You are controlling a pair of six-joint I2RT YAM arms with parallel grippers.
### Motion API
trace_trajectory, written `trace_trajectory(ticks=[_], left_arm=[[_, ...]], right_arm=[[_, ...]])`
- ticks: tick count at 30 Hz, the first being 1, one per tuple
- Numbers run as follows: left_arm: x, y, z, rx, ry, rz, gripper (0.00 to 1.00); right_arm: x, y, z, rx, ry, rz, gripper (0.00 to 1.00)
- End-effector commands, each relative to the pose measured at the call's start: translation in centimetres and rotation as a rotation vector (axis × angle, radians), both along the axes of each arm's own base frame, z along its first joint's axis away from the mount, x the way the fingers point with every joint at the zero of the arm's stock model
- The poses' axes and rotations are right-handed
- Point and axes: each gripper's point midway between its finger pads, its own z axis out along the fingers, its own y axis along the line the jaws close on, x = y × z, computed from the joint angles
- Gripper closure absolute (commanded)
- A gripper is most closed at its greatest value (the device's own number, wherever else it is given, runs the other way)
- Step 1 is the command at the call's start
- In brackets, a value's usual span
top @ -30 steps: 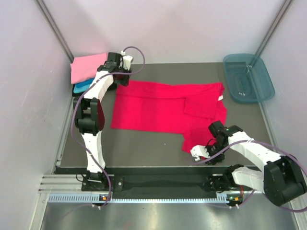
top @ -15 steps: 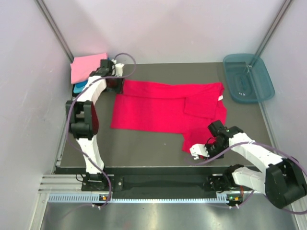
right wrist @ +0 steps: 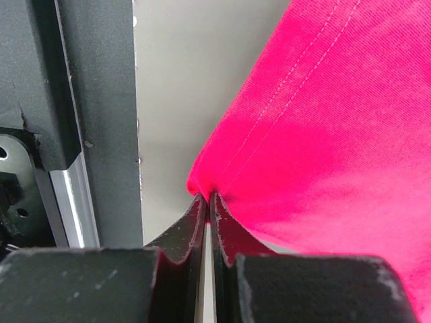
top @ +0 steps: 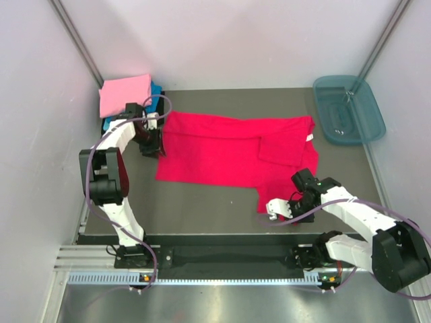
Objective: Fold and stack the t-shirts
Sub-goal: Fold the tshirt
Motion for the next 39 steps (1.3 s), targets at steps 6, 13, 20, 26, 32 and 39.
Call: trace_trajectory(ticks=[6,13,20,26,32,39], left_arm=[[-2.8,3.5,-0.9,0.032,0.113,0.062,0.57],[-5.7,3.1,-2.9,0.011,0.225,0.019,0.57],[-7.3,2.3,-4.4,-0.024,0.282,-0.008,0.57],[-7.8,2.2,-5.3,-0.031,0.31,-0.007,0.58],[-7.4,1.8,-5.8,-0.042,0.32,-0.01,0.64],[-6.9,1.7,-4.8,-0.055,0.3,-0.026,1.0]], right_arm=[[1.8,0.7,0.8,0.008,-0.054,-0.034,1.0],[1.8,0.8,0.5,0.01,-0.042,-0.048,1.0],[2.3,1.0,0.4,0.01,-0.043,-0.045,1.0],[2.3,1.1,0.4,0.012,-0.043,-0.049,1.0],[2.3,1.1,0.3,0.015,-0.043,-0.058,1.0],[2.8,0.9,0.6,0.014,-0.066,-0.095,1.0]])
